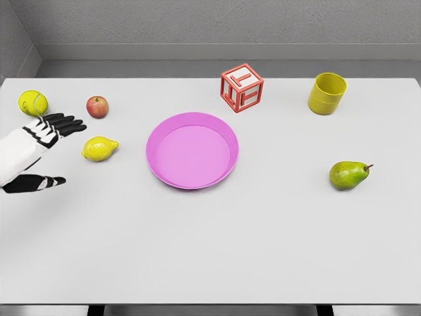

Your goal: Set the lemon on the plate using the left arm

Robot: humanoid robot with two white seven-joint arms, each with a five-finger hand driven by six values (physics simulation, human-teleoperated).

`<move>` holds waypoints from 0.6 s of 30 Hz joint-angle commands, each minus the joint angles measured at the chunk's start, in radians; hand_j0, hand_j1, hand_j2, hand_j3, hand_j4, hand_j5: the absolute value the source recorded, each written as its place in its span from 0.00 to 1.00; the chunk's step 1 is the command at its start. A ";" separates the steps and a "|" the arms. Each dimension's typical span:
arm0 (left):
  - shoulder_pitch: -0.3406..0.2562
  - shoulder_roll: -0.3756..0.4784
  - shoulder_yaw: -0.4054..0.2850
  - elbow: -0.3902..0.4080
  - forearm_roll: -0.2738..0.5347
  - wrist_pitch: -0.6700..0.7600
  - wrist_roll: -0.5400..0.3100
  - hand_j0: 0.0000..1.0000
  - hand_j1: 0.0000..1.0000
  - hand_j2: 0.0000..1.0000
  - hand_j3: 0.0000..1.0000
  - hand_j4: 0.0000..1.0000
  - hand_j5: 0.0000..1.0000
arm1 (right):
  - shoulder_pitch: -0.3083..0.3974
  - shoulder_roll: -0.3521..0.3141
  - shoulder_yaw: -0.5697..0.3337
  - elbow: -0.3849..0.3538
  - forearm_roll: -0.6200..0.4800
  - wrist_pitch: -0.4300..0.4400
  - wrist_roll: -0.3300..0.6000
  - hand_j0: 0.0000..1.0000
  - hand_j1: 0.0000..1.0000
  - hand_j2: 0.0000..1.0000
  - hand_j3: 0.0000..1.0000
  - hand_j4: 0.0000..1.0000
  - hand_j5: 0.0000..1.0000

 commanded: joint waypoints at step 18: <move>-0.321 0.000 -0.282 0.187 -0.241 0.000 -0.009 1.00 1.00 1.00 1.00 1.00 1.00 | 0.002 0.000 0.000 0.000 0.000 0.000 0.000 1.00 1.00 1.00 1.00 1.00 1.00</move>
